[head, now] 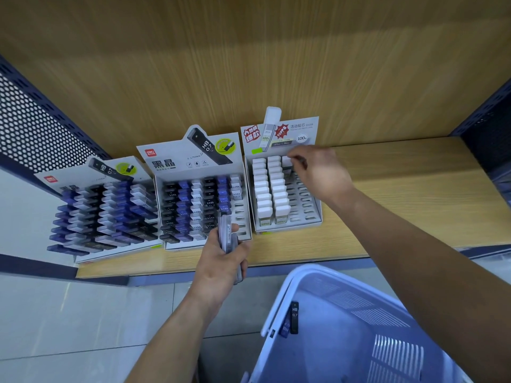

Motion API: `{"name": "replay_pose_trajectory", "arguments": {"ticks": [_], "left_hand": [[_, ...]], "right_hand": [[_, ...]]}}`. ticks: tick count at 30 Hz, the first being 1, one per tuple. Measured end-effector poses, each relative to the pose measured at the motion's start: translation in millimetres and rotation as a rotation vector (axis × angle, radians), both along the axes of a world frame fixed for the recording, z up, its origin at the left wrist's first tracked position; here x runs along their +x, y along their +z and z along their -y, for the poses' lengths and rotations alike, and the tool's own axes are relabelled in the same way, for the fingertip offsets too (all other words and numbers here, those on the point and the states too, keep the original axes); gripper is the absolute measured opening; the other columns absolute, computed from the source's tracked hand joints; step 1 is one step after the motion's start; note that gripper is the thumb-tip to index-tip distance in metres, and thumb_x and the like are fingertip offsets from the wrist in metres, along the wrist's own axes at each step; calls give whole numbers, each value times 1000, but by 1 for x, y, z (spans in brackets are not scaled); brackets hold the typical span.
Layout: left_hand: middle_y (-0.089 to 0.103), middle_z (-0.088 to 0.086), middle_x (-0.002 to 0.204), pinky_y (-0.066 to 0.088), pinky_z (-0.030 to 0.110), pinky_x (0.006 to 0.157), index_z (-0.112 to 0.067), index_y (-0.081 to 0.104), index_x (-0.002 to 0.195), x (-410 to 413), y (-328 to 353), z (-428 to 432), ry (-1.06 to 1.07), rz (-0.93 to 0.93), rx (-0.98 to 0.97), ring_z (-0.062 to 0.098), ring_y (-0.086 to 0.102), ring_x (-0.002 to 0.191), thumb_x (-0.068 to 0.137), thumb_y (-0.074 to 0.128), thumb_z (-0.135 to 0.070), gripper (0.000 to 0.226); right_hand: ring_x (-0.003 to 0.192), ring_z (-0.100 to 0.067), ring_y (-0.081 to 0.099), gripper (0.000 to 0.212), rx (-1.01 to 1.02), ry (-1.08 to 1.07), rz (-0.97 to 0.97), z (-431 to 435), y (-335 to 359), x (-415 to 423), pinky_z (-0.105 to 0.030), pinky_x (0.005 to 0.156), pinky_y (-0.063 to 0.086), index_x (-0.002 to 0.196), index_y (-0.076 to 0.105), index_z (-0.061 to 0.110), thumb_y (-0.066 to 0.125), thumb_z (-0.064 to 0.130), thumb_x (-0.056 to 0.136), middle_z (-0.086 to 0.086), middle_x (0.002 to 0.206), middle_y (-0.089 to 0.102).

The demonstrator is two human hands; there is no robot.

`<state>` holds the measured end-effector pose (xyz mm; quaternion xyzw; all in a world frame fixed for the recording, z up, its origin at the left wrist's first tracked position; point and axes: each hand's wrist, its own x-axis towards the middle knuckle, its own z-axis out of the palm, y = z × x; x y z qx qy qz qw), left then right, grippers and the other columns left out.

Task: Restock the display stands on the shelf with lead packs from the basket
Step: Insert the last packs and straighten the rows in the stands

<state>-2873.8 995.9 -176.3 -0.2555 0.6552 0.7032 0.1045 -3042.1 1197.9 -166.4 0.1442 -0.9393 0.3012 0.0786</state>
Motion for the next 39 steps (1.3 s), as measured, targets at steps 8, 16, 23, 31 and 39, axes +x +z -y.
{"name": "replay_pose_trajectory", "arguments": {"ticks": [8, 16, 23, 31, 39], "left_hand": [[59, -2, 71, 45, 29, 52, -23, 56, 112, 2, 35, -1, 53, 17, 204, 17, 51, 55, 97, 64, -11, 20], [63, 7, 77, 46, 25, 47, -9, 57, 108, 34, 99, -5, -73, -9, 417, 19, 56, 53, 99, 57, -11, 8], [58, 9, 75, 44, 25, 44, -6, 57, 104, 77, 134, -1, -156, -26, 440, 20, 53, 51, 82, 66, -18, 26], [62, 9, 71, 45, 24, 44, -10, 61, 112, 106, 153, -5, -171, -61, 456, 21, 57, 55, 86, 64, -17, 27], [64, 9, 83, 46, 24, 43, -16, 61, 122, 118, 150, -2, -114, -33, 398, 21, 60, 55, 99, 59, -15, 23]], "right_hand": [[75, -5, 62, 30, -97, -46, 70, -1, 41, 40, -27, 74, 54, 121, 69, 25, 63, 22, 92, 9, 100, 66], [73, -25, 59, 26, -468, 311, 472, 34, 82, 156, -30, 69, 51, 99, 70, 43, 68, 19, 92, 8, 88, 69], [73, -20, 56, 20, -527, 396, 662, 29, 114, 184, -41, 67, 50, 110, 72, 24, 73, 21, 90, 3, 95, 68], [112, -46, 61, 14, -600, 383, 703, 26, 138, 215, -52, 76, 55, 93, 76, 22, 81, 25, 80, 6, 112, 73], [74, -12, 66, 14, -703, 355, 743, 16, 149, 227, -29, 72, 54, 87, 59, 10, 72, 4, 88, 9, 86, 71]]}}
